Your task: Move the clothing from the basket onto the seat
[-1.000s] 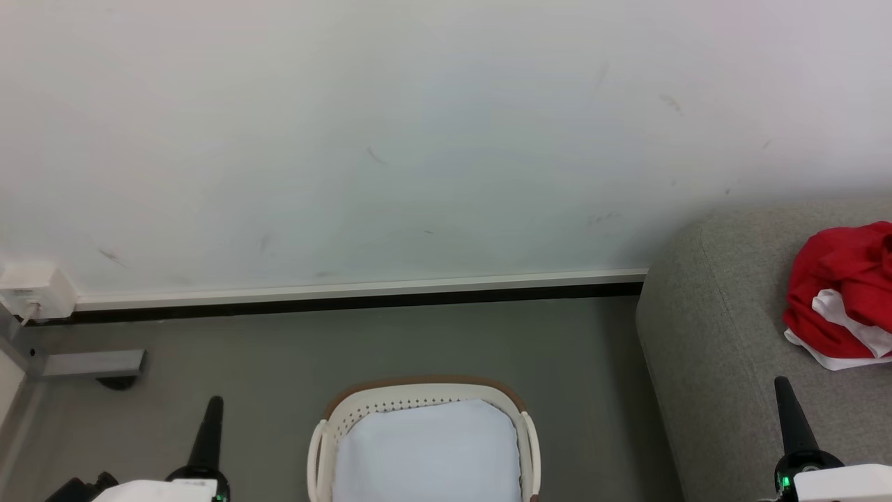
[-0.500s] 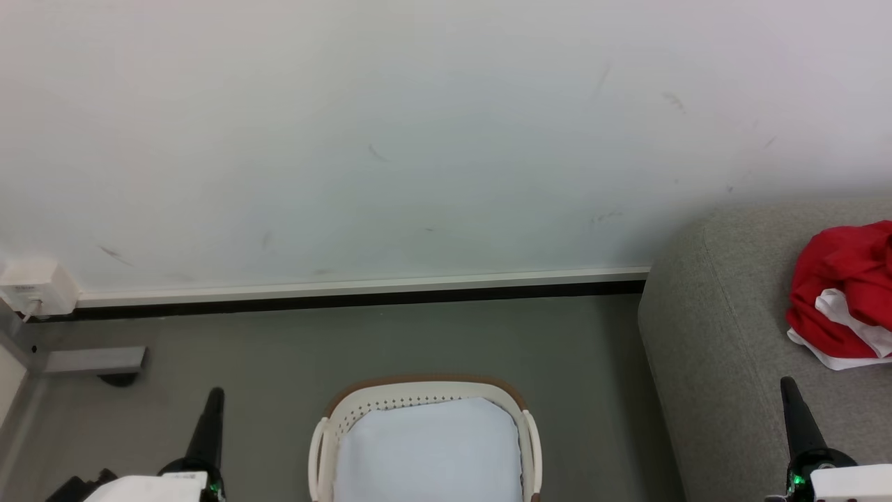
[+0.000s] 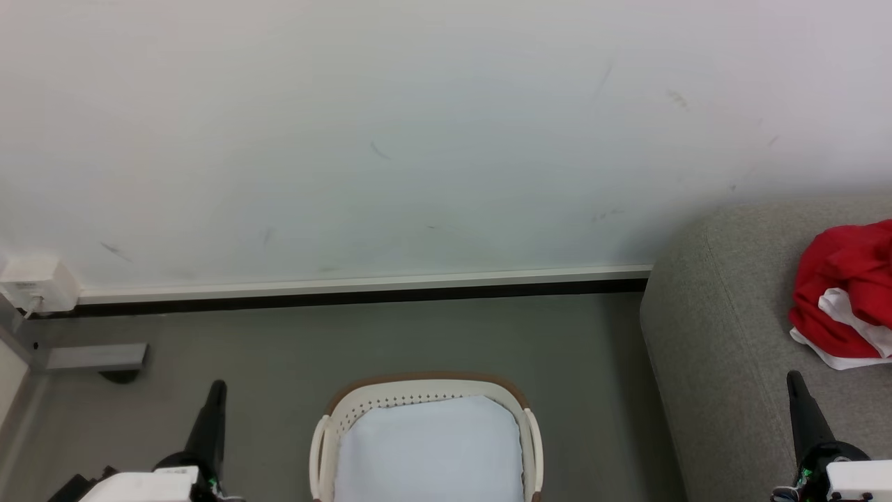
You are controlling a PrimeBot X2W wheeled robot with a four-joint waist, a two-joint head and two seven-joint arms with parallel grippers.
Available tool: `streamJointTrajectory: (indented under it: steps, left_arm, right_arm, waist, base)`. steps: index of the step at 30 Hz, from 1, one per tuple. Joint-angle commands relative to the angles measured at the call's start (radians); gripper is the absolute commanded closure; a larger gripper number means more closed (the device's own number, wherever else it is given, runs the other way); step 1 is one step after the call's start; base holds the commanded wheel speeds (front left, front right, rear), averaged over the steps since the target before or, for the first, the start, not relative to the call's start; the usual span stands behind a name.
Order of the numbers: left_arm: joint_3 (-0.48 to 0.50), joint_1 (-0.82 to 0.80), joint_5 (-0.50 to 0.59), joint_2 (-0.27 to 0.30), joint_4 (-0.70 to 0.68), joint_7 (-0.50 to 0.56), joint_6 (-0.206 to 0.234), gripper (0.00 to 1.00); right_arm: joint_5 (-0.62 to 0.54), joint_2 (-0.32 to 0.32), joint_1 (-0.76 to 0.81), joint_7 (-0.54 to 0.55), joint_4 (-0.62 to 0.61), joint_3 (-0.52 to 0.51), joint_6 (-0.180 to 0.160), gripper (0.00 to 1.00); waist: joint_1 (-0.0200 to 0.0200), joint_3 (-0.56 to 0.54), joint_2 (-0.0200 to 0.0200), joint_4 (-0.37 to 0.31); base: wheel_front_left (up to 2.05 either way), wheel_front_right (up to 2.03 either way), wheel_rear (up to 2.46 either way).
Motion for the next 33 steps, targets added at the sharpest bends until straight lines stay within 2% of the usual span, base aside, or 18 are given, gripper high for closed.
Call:
streamJointTrajectory:
  steps: [1, 16, 33]
  left_arm:
    - [0.0, -0.012, -0.03, 0.009, -0.006, 0.007, -0.006, 1.0]
    - [-0.001, -0.017, -0.133, 0.009, -0.012, 0.032, -0.008, 1.0]
    - [-0.001, -0.016, -0.13, 0.009, -0.011, 0.032, -0.007, 1.0]
  right_arm:
    - [0.028, -0.002, -0.009, 0.008, 0.002, -0.008, -0.002, 1.0]
    - [0.108, 0.001, -0.017, 0.035, 0.006, -0.028, -0.002, 1.0]
    - [0.101, 0.005, -0.017, 0.036, 0.006, -0.032, -0.002, 1.0]
  waist:
    - [-0.0001, 0.001, 0.0, 0.0]
    - [-0.0001, 0.006, 0.0, 0.004]
    - [-0.0001, 0.006, 0.0, 0.004]
  base:
    - [0.0, 0.0, 0.0]
    - [0.0, 0.0, 0.0]
    - [0.0, 0.0, 0.0]
